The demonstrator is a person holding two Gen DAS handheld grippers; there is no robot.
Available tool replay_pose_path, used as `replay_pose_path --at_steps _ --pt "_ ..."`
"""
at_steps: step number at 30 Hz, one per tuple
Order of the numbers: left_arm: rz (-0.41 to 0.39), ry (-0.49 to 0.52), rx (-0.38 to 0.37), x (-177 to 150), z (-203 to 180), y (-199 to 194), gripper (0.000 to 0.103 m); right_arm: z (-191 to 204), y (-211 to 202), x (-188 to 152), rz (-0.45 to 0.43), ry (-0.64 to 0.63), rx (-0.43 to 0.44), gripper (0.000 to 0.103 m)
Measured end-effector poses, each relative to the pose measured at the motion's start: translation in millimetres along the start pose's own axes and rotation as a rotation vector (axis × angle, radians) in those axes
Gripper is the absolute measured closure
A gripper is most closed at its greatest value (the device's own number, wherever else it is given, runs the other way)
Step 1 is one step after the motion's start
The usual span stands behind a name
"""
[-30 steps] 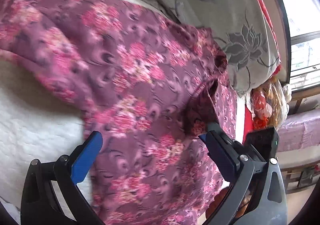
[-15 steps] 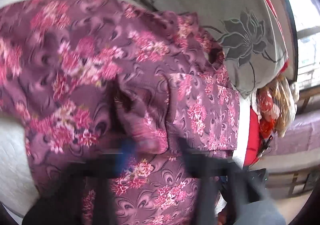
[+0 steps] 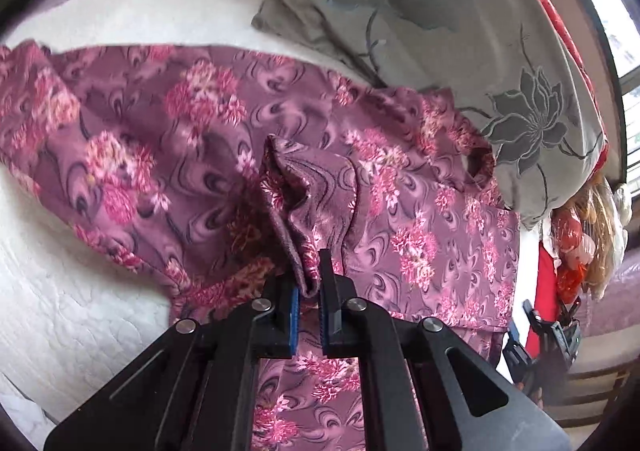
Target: Fold small clothes
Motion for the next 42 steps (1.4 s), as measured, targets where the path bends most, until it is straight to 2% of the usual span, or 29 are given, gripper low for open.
replay_pose_path --at_steps 1,3,5,7,8,10,11,14,16,18,19,20,22,24,25,26,28,31,32,33,35,36,38,40,42 --pt "0.004 -0.004 -0.006 -1 0 0 0.098 3 10 -5 0.038 -0.041 -0.046 0.06" --pt "0.007 -0.008 -0.017 -2 -1 2 0.098 16 14 -8 0.04 -0.147 -0.07 0.096" --pt "0.016 0.001 -0.007 -4 0 6 0.098 29 4 -5 -0.038 -0.229 -0.059 0.097" --pt "0.036 0.017 0.027 -8 6 14 0.096 23 -7 -1 -0.095 -0.221 -0.059 0.098" --pt "0.053 0.029 0.057 -12 10 21 0.093 9 -5 0 -0.099 -0.205 -0.105 0.098" --pt "0.05 0.049 0.069 -14 7 24 0.093 -22 9 -4 -0.032 -0.186 -0.218 0.099" --pt "0.044 0.063 0.071 -14 5 20 0.091 -24 9 -5 -0.032 -0.18 -0.2 0.1" --pt "0.004 0.065 0.043 -10 3 -3 0.091 -13 -11 3 -0.114 -0.176 -0.199 0.093" --pt "-0.055 0.053 -0.001 -4 -3 -21 0.088 9 -18 5 -0.141 -0.22 -0.125 0.093" --pt "-0.089 0.071 -0.002 -2 -12 -28 0.074 30 -14 3 -0.141 -0.284 -0.091 0.093" --pt "-0.093 0.089 0.004 -3 -17 -26 0.063 38 -7 -1 -0.124 -0.318 -0.084 0.092" --pt "-0.093 0.111 0.022 -5 -21 -20 0.059 42 -2 -5 -0.113 -0.341 -0.091 0.089" --pt "-0.069 0.165 0.095 -11 -22 0 0.059 38 18 -18 -0.07 -0.376 -0.129 0.086" --pt "0.008 0.201 0.171 -23 -16 30 0.059 13 45 -34 0.027 -0.384 -0.22 0.076" --pt "0.017 0.21 0.173 -26 -14 37 0.056 10 47 -38 0.014 -0.411 -0.227 0.077" --pt "-0.013 0.219 0.168 -25 -15 34 0.055 16 43 -37 -0.026 -0.441 -0.23 0.078" --pt "-0.005 0.219 0.152 -26 -18 29 0.051 23 41 -42 -0.005 -0.426 -0.276 0.077" --pt "0.014 0.181 0.122 -29 -14 25 0.05 45 41 -52 -0.013 -0.451 -0.202 0.073" --pt "0.016 0.173 0.112 -31 -12 23 0.05 49 46 -58 -0.003 -0.47 -0.203 0.067" --pt "0.019 0.167 0.103 -33 -8 19 0.05 50 52 -67 0.021 -0.492 -0.214 0.06" --pt "0.033 0.159 0.083 -38 -3 13 0.05 43 65 -81 0.059 -0.54 -0.287 0.058" --pt "0.038 0.158 0.07 -42 1 7 0.05 48 64 -83 0.024 -0.589 -0.32 0.059" --pt "0.015 0.145 0.042 -40 14 -11 0.05 57 66 -90 0.015 -0.607 -0.361 0.057" --pt "-0.016 0.118 0.021 -33 31 -27 0.05 76 73 -101 0.019 -0.586 -0.284 0.057" --pt "-0.044 0.062 -0.011 -18 59 -45 0.048 96 84 -117 0.024 -0.61 -0.25 0.057"
Point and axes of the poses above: each gripper's, at about its wrist camera, not at the fingertips, and y roughly the way its jaws point, z to its left, x to its top, the point moved 10 cm from there along y, roughly the way its jaws point, and after that the axes turned 4 degrees about x, right-handed, at the moved point
